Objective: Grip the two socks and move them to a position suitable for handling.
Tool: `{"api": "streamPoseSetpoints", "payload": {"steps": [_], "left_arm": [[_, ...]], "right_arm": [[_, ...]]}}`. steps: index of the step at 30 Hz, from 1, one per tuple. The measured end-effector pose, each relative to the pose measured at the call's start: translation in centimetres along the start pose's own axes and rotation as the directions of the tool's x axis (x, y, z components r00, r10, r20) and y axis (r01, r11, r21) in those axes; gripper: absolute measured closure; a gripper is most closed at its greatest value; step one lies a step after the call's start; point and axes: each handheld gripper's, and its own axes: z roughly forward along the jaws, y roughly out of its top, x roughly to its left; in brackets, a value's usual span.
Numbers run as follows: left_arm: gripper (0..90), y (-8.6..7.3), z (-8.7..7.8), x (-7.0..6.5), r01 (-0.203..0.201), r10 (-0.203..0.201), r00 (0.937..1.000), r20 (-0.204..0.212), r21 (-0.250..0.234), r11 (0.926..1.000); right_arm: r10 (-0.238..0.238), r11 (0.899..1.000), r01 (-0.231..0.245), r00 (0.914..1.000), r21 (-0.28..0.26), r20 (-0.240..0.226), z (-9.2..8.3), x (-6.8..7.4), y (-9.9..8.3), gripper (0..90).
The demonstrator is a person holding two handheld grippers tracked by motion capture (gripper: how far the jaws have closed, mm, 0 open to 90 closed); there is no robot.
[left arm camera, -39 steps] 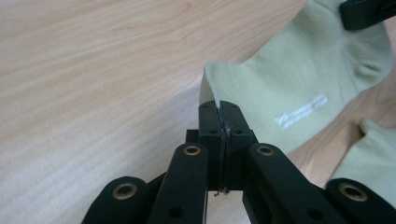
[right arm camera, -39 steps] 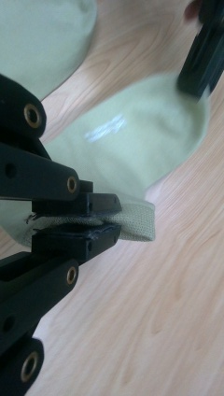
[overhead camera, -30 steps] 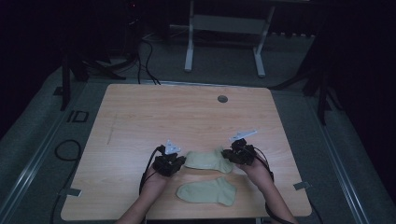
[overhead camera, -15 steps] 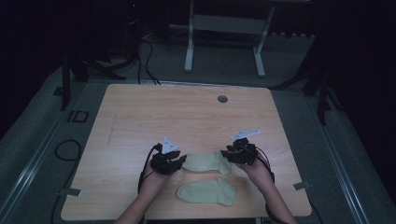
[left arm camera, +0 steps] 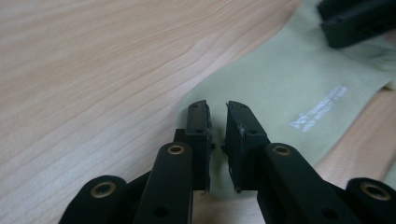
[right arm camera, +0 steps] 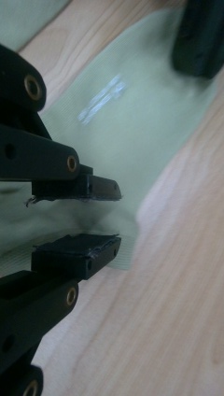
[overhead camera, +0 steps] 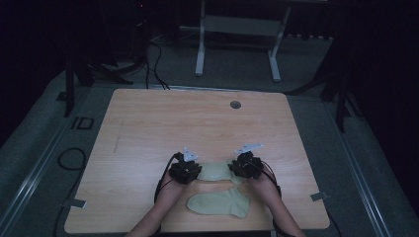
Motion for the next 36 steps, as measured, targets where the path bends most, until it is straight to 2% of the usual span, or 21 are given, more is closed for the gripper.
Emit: {"api": "streamPoseSetpoints", "payload": {"steps": [2, 5, 10, 12, 13, 16, 17, 20, 23, 25, 29, 30, 33, 36], "left_arm": [[79.1, -0.1, -0.1, 0.2, 0.007, -0.007, 1.0000, -0.005, 0.000, 1.0000], [79.0, -0.2, -0.3, 0.3, 0.011, -0.012, 0.9999, 0.008, 0.003, 0.9999], [78.7, -0.3, -0.3, 0.2, 0.011, -0.011, 0.9997, 0.019, 0.006, 0.9999], [76.2, -0.3, -0.6, 0.2, 0.026, -0.026, 0.9986, 0.046, -0.013, 0.9996], [76.2, -0.2, -0.9, 0.2, 0.025, -0.024, 0.9987, 0.046, -0.020, 0.9995], [76.4, -0.1, -1.4, 0.0, 0.006, -0.004, 0.9991, 0.041, -0.034, 0.9994], [76.4, 0.0, -1.6, -0.2, -0.016, 0.016, 0.9993, 0.034, -0.024, 0.9996], [76.6, -0.3, -1.2, -0.2, -0.024, 0.024, 0.9994, 0.026, 0.007, 0.9997], [77.0, -0.6, -0.8, -0.1, -0.021, 0.020, 0.9996, 0.020, 0.018, 0.9996], [77.2, -0.6, -0.8, 0.0, -0.019, 0.019, 0.9997, 0.016, 0.015, 0.9997], [77.2, -0.6, -0.8, 0.0, -0.025, 0.025, 0.9996, 0.014, 0.018, 0.9995], [77.2, -0.6, -0.8, 0.0, -0.026, 0.025, 0.9996, 0.014, 0.021, 0.9994], [77.0, -0.5, -0.9, -0.1, -0.018, 0.018, 0.9993, 0.034, 0.014, 0.9997], [70.1, -0.3, -1.7, -0.4, -0.009, 0.009, 0.9985, 0.054, -0.005, 0.9999]], "right_arm": [[0.011, 1.000, -0.011, 0.9998, -0.008, -0.019, -0.2, -0.3, -0.2, 68.5], [-0.003, 1.000, 0.002, 0.9998, -0.004, -0.019, -0.4, -0.6, -0.4, 67.4], [0.004, 1.000, -0.004, 1.0000, -0.002, 0.003, -0.5, -1.2, -0.5, 67.2], [0.004, 1.000, -0.004, 0.9998, 0.017, 0.019, -0.6, -1.4, -0.5, 65.5], [0.004, 1.000, -0.004, 0.9998, 0.011, 0.017, -0.8, -1.3, -0.6, 65.5], [0.011, 1.000, -0.011, 0.9999, -0.016, 0.009, -1.5, -1.0, -0.7, 65.7], [0.011, 1.000, -0.010, 0.9999, -0.029, 0.011, -1.9, -0.8, -0.8, 66.5], [-0.020, 0.998, 0.019, 0.9995, -0.052, -0.023, -2.5, 0.8, -1.5, 69.5], [-0.062, 0.998, 0.062, 0.9977, -0.030, -0.026, -2.3, 1.9, -2.4, 70.9], [-0.083, 0.997, 0.083, 0.9964, -0.006, -0.016, -1.9, 2.0, -3.0, 71.2], [-0.064, 0.998, 0.064, 0.9978, -0.023, -0.019, -2.2, 1.3, -3.4, 71.2], [-0.048, 0.999, 0.047, 0.9982, -0.024, -0.037, -2.3, 0.8, -3.6, 71.2], [-0.045, 0.999, 0.045, 0.9982, -0.007, -0.040, -2.4, 0.7, -3.4, 68.9], [-0.029, 0.999, 0.028, 0.9981, -0.021, -0.054, -2.9, 0.8, -3.1, 66.7]]}}
